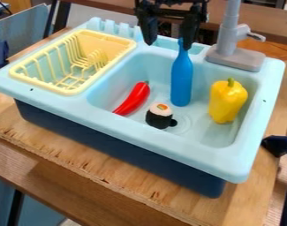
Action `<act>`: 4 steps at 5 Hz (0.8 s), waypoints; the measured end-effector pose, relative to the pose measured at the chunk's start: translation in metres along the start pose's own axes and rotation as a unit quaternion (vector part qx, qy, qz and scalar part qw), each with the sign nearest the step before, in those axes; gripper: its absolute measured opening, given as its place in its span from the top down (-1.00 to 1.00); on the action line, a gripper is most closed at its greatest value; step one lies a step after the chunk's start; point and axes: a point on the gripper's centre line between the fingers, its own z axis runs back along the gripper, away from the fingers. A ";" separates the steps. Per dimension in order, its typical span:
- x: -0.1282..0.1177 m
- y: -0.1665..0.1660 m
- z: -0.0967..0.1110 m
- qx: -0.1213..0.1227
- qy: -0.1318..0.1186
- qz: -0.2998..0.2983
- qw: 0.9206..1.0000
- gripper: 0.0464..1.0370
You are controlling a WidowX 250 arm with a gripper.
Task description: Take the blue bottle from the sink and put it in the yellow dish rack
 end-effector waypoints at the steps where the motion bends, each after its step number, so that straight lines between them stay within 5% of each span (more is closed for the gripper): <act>1: 0.003 -0.005 -0.007 -0.016 0.004 0.009 1.000 -0.93; 3: 0.009 -0.014 -0.010 -0.043 -0.007 0.025 0.999 -0.85; 4: 0.010 -0.013 -0.017 -0.041 -0.007 0.030 0.999 -0.26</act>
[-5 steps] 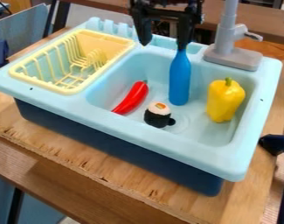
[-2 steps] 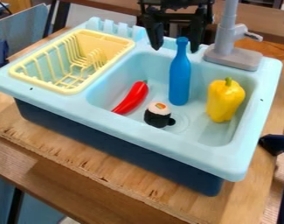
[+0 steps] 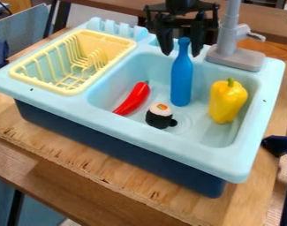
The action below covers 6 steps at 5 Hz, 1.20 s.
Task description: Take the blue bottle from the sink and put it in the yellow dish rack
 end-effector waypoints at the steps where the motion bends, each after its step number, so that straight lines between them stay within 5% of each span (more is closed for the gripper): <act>1: 0.000 0.000 0.000 -0.001 0.001 0.002 1.000 0.29; 2: -0.004 0.003 -0.002 0.000 0.010 -0.007 1.000 0.50; 3: -0.013 0.007 0.004 0.007 0.019 -0.018 1.000 0.51; 6: -0.045 0.033 0.101 0.005 -0.063 -0.018 0.998 0.51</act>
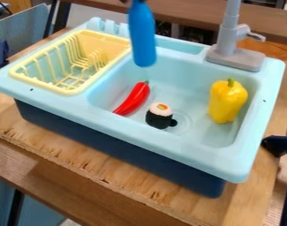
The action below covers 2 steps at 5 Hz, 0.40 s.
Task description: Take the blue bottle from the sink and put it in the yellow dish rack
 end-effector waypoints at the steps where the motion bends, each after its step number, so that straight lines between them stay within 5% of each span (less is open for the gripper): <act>1: -0.013 0.046 0.010 0.048 0.031 0.048 0.997 0.51; 2: -0.020 0.085 0.017 0.053 0.032 0.094 0.994 0.51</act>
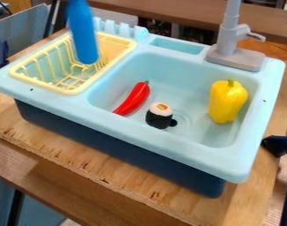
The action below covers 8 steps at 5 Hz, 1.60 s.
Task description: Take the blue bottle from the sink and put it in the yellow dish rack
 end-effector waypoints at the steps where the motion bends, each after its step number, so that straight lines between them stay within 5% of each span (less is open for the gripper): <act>1: -0.006 0.035 0.008 -0.002 -0.001 0.046 0.999 0.51; 2: -0.006 0.038 0.007 -0.003 -0.003 0.042 0.999 0.51; 4: 0.007 0.037 -0.036 -0.026 0.008 0.023 0.999 0.51; 7: 0.015 0.034 -0.073 -0.037 0.017 0.015 0.999 0.51; 8: 0.014 0.032 -0.075 -0.044 0.024 0.013 0.999 0.33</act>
